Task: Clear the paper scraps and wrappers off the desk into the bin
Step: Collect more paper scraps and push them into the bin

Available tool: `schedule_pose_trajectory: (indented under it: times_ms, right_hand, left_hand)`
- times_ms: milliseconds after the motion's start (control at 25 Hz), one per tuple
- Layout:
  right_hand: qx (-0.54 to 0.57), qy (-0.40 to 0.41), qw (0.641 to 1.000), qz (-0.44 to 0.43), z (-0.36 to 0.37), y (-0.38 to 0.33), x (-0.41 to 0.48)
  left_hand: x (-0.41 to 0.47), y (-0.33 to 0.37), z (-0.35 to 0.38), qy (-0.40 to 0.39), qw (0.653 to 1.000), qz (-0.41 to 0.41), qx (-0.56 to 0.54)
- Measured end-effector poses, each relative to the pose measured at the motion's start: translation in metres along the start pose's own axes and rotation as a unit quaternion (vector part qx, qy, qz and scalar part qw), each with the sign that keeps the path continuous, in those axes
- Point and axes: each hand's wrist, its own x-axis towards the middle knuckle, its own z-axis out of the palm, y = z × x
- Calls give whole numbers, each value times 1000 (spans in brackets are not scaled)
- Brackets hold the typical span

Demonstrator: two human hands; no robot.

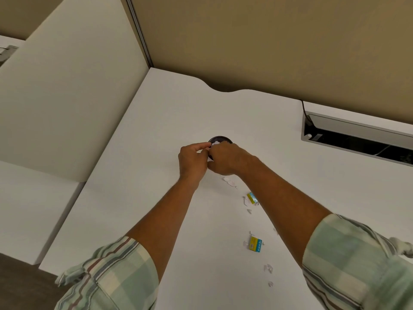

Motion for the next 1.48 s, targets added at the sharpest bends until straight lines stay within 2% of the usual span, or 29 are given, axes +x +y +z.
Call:
schedule_pose_trajectory:
  times_ms: [120, 280, 400, 520, 720, 800, 960, 1040, 1120, 1240, 1280, 1360, 1480]
  right_hand:
    - [7, 49, 999, -6, -8, 5, -18]
    - [-59, 112, 991, -43, 4, 13, -34]
    - [-111, 76, 990, -45, 20, 19, -29]
    - [-148, 42, 987, -35, 23, 21, -16]
    - [-172, 0, 985, -15, 23, 19, -7]
    - [-170, -3, 985, -12, 22, 18, -6]
    - [-148, -15, 989, -9, 11, 15, -7]
    - [-100, 16, 995, -12, 6, 14, -15]
    - [14, 102, 995, -10, 4, 18, -28]
    - [192, 286, 938, 36, 15, 36, -45]
    - [244, 296, 921, 65, 20, 41, -49]
    - [328, 250, 904, 111, 32, 48, -52]
    - [394, 216, 885, 123, 39, 46, -54]
  left_hand:
    - [-1, -1, 0, 1, 1000, 24, 19]
    - [-4, 0, -6, -5, 999, 45, 29]
    - [-2, -2, -7, -12, 994, 68, 88]
    - [7, -15, -15, -32, 974, 90, 205]
    - [7, -45, -35, -147, 889, 64, 428]
    - [5, -49, -35, -169, 873, 74, 452]
    - [5, -45, -34, -184, 867, 63, 458]
    - [6, -44, -36, -187, 870, 52, 453]
    - [7, -40, -36, -188, 889, 46, 414]
    - [2, -27, -29, -157, 934, 80, 311]
    - [1, -22, -26, -146, 940, 98, 291]
    - [-1, -11, -20, -142, 945, 123, 269]
    - [-4, 1, -12, -145, 945, 137, 258]
